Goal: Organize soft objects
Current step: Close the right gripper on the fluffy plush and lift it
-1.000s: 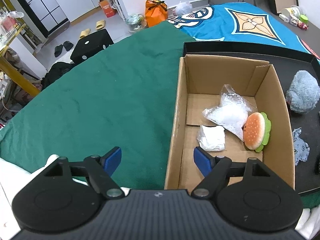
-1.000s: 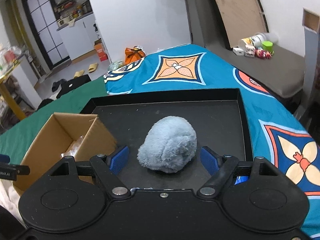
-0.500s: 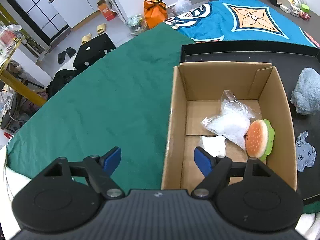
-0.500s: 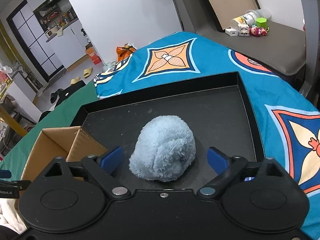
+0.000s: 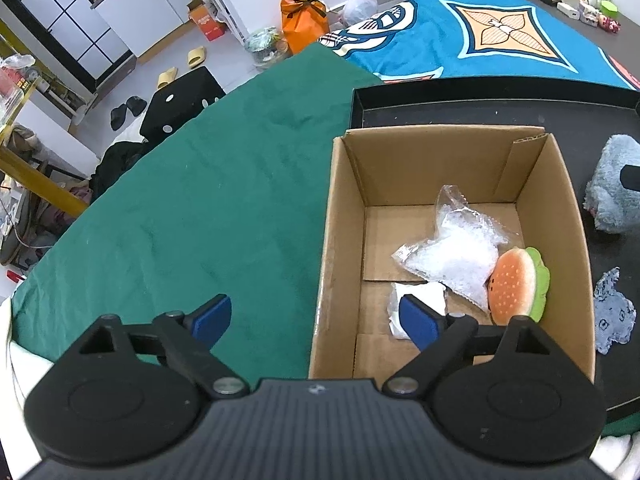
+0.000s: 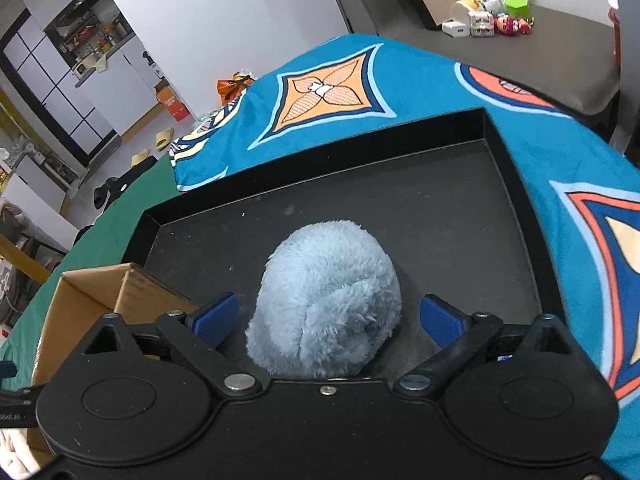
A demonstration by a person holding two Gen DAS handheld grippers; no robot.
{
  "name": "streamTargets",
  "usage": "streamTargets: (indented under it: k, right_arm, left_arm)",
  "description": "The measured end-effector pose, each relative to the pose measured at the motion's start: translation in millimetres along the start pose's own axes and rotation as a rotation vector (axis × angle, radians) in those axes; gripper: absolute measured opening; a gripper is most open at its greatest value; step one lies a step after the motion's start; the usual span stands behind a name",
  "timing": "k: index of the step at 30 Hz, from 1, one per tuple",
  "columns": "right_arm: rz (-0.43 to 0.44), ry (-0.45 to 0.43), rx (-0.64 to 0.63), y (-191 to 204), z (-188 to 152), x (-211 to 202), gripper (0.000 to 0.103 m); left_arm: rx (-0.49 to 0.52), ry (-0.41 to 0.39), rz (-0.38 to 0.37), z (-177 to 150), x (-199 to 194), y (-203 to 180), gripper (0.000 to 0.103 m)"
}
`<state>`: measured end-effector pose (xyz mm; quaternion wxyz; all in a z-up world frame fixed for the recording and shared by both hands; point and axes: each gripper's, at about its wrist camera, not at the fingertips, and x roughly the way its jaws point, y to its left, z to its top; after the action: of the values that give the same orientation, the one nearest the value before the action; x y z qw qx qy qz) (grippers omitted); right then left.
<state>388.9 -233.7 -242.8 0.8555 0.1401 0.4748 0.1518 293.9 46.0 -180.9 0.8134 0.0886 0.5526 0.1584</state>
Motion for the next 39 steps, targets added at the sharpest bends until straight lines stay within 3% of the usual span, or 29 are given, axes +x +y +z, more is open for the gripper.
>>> streamTargets:
  k: [2,4,8,22,39]
  right_arm:
    - [-0.005,0.01,0.009,-0.1,-0.5,5.2,0.092]
    - [-0.011,0.033,-0.001,-0.1,-2.9,7.3,0.073]
    - [-0.017,0.031,-0.029,3.3,-8.2,0.0,0.067]
    - [-0.03,0.01,-0.056,9.8,-14.7,-37.0,0.066]
    - [-0.029,-0.088,-0.138,40.5,-5.3,-84.9,0.067]
  left_arm:
    - [-0.001,0.003,0.001,0.6,1.0,0.5,0.091]
    - [-0.001,0.006,0.003,0.8,1.7,0.6,0.091]
    - [0.008,0.013,0.004,-0.3,2.8,0.2,0.091]
    - [0.021,0.003,-0.006,-0.8,-7.9,-4.9,0.091]
    - [-0.016,-0.046,-0.048,-18.5,-32.0,17.7,0.091]
